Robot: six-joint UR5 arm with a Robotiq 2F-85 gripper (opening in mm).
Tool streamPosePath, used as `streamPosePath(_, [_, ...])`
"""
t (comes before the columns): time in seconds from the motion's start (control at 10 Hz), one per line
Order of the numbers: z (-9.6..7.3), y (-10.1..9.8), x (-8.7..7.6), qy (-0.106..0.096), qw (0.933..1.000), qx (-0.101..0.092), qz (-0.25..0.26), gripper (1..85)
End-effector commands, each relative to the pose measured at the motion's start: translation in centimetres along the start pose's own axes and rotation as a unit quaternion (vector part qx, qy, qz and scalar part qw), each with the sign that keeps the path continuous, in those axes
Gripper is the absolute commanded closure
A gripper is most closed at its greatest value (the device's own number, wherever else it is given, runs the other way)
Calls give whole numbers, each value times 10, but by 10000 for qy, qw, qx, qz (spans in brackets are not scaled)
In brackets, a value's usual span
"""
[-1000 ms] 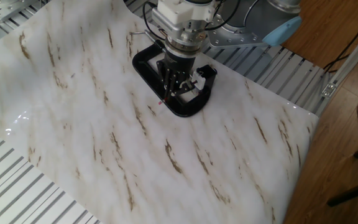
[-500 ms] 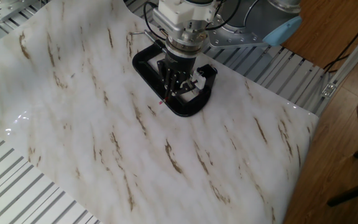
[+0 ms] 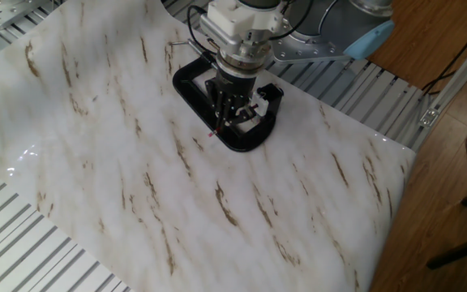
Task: Insert the pencil into the pencil sharpener
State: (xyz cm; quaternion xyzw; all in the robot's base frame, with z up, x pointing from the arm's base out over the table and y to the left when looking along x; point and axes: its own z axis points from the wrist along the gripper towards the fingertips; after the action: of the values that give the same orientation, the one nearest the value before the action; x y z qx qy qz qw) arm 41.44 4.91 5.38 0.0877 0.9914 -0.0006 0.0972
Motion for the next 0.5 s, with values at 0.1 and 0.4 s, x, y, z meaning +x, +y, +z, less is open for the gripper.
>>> streamPosePath(0.1, [0,9,7,206,9994,-188,-219,587])
streamPosePath(0.4, [6,8,18,322,9975,-408,-488,470])
